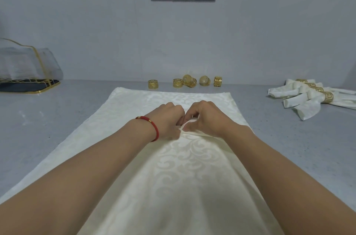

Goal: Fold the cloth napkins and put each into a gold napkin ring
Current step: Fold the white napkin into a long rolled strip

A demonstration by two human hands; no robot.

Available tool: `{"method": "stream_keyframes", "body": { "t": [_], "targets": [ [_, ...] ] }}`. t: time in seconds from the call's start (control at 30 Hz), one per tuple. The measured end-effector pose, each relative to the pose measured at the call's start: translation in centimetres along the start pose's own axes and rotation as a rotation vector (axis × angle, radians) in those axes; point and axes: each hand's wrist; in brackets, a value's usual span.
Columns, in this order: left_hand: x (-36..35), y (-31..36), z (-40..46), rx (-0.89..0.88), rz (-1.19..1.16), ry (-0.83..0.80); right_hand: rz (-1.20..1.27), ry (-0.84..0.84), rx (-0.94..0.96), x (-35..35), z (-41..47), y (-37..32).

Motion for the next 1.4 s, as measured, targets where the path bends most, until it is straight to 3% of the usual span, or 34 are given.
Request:
{"method": "stream_keyframes", "body": {
  "t": [0.2, 0.37, 0.47, 0.63, 0.73, 0.9, 1.0, 1.17, 1.27, 1.4],
  "targets": [
    [-0.1, 0.0, 0.4, 0.0, -0.001, -0.017, -0.008, -0.043, -0.035, 0.8, -0.2, -0.7],
    [-1.4, -0.7, 1.0, 0.062, -0.133, 0.089, 0.131, -0.278, -0.101, 2.9, 1.5, -0.8],
    [-1.4, -2.1, 1.6, 0.096, -0.107, 0.13, 0.248, -0.123, -0.203, 3.2, 4.3, 1.5],
    [-1.5, -8.4, 3.0, 0.302, -0.002, 0.44, -0.069, 0.225, -0.307, 2.2, 11.5, 7.6],
    [-2.8, -10.8, 3.3, 0.352, 0.075, 0.6, -0.257, 0.268, -0.314, 1.8, 15.0, 10.3],
    [-3.9, -11.8, 3.4, 0.316, 0.132, 0.733, -0.438, 0.292, -0.201, 0.3, 19.6, 12.2],
    [-4.4, -11.7, 3.4, 0.301, 0.151, 0.742, -0.467, 0.452, -0.254, -0.1, 21.8, 11.5],
    [-4.7, -12.4, 3.3, 0.253, 0.162, 0.733, -0.694, 0.401, -0.377, -1.0, 23.4, 11.5],
    [-4.4, -12.1, 3.3, 0.246, 0.156, 0.758, -0.538, 0.421, -0.369, -0.2, 22.3, 10.5],
    [-3.9, -11.9, 2.8, 0.271, 0.11, 0.75, -0.076, 0.509, -0.338, 2.6, 17.3, 7.7]
  ]
}}
Point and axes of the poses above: each hand's wrist, its own z-axis towards the middle knuckle, its own x-axis out of the back of the hand, y = z × x, and after that the axes turned 4 degrees about z, right-handed
